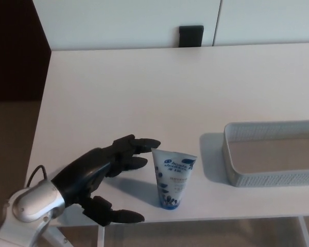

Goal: The robot walks towards a table in front, picks a shampoo with left hand and puts it in a small grey container

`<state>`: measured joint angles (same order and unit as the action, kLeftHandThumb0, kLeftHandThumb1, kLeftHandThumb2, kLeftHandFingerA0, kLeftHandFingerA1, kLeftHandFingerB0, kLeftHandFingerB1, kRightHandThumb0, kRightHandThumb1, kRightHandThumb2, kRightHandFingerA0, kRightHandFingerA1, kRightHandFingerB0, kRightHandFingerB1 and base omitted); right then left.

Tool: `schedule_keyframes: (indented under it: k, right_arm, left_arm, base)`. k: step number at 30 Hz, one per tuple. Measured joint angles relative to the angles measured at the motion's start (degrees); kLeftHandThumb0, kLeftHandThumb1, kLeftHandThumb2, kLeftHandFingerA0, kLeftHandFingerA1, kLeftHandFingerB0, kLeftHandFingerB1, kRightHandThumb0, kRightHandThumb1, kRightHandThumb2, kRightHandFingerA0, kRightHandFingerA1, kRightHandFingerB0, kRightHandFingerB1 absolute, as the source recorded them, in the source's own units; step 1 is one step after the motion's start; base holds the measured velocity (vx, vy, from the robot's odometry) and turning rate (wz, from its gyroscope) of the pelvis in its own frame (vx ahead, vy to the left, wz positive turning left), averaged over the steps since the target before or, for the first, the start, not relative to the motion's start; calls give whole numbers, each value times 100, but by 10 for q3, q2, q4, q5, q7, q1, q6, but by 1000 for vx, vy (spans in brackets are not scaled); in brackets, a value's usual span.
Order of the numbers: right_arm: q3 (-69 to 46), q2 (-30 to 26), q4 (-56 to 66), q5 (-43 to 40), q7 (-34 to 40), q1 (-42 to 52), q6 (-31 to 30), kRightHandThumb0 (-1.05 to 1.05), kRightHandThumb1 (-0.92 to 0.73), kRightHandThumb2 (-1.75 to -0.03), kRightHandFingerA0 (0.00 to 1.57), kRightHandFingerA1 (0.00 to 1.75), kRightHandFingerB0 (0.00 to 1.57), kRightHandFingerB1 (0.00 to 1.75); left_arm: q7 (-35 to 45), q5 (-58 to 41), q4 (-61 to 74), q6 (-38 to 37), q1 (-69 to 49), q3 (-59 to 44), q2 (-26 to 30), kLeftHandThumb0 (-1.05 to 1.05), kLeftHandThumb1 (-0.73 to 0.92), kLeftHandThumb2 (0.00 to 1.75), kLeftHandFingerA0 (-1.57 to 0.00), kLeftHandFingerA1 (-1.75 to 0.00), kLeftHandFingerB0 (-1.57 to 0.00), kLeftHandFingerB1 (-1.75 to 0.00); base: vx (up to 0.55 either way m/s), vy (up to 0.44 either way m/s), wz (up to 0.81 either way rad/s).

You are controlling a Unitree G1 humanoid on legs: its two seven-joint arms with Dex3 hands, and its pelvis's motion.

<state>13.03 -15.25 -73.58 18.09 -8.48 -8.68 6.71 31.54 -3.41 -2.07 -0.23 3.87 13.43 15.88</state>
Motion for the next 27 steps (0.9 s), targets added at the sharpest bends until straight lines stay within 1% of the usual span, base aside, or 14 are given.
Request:
schedule_keyframes:
  k: [1,8,16,17,18,21,27]
  right_arm:
    - [0,0,0,0,0,0,0,-38,-69,-60,65,46,53,40]
    - [1,1,0,0,0,0,1,-38,-69,-61,64,45,52,40]
    - [4,3,0,1,-1,0,1,-38,-69,-60,64,46,51,39]
    - [4,3,0,1,-1,0,1,-39,-69,-60,65,46,51,39]
    - [4,3,0,1,-1,1,1,-39,-69,-61,65,46,51,39]
    - [6,3,0,1,-1,4,1,-38,-70,-61,62,46,51,40]
    - [7,4,0,1,-2,11,1,-39,-69,-61,63,46,50,39]
  left_arm:
    - [-2,1,0,0,-1,1,-2,-65,33,52,-9,-66,0,-62]
    - [-6,4,2,0,-7,5,-6,-66,35,52,-7,-66,-1,-62]
    - [-6,5,1,0,-8,15,-11,-70,36,52,-12,-64,-2,-62]
    - [-6,5,1,0,-8,16,-12,-63,30,70,-12,-61,-4,-60]
    - [-6,5,2,0,-9,18,-13,-70,35,52,-13,-64,-3,-62]
    - [-7,5,5,0,-13,22,-20,-69,34,52,-14,-62,-4,-61]
    - [-10,4,10,0,-20,29,-28,-68,35,52,-15,-61,-4,-59]
  base:
    - [0,0,0]
    - [0,0,0]
    - [0,0,0]
    - [0,0,0]
    - [0,0,0]
    - [0,0,0]
    - [0,0,0]
